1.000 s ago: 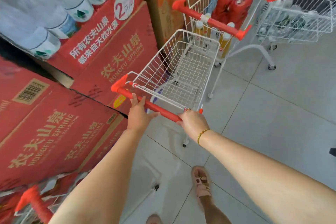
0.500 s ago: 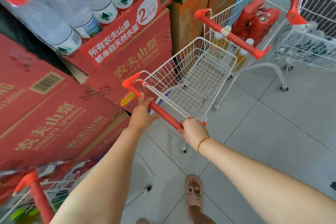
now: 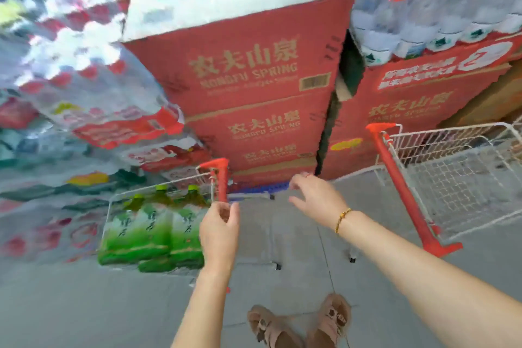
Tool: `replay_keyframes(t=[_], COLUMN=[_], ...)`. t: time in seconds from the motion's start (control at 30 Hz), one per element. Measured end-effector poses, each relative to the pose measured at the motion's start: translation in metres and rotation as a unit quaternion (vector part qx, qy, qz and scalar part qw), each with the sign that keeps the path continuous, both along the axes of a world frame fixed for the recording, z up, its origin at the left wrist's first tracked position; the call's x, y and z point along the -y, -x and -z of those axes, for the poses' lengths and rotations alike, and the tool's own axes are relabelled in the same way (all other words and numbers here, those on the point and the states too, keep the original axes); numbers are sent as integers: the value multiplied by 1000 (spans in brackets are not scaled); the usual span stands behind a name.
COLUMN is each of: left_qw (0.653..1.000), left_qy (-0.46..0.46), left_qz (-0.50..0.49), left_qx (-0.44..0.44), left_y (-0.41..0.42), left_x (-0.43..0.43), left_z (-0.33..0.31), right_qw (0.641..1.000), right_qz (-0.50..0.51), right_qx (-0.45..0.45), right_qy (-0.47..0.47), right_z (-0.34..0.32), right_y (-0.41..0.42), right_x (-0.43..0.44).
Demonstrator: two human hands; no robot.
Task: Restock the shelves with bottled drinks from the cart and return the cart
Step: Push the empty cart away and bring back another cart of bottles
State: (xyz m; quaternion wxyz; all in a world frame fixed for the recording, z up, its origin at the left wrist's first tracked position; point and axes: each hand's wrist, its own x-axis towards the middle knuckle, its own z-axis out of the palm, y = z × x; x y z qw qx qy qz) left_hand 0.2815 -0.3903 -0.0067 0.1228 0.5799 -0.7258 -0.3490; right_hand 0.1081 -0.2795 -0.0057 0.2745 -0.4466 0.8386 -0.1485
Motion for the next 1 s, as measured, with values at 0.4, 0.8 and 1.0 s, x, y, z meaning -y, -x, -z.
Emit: replay_keyframes(t=[0.4,0.8,1.0], left_qw=[976,945,946], left_qy=[-188,-185,-154], left_qz=[-107,-270,-276], left_qx=[26,-2,71], left_y=[-88,-89,-100], left_x=[4,-15,-33], left_z=[82,106,106], right_qw=[922,757,739], right_qz=[-363,-600,-631], right_qx=[-122,-257,-232], right_qy=[-66,-30,47], right_z=[69,78,91], right_y=[-53,-39,-38], right_x=[162,226,208])
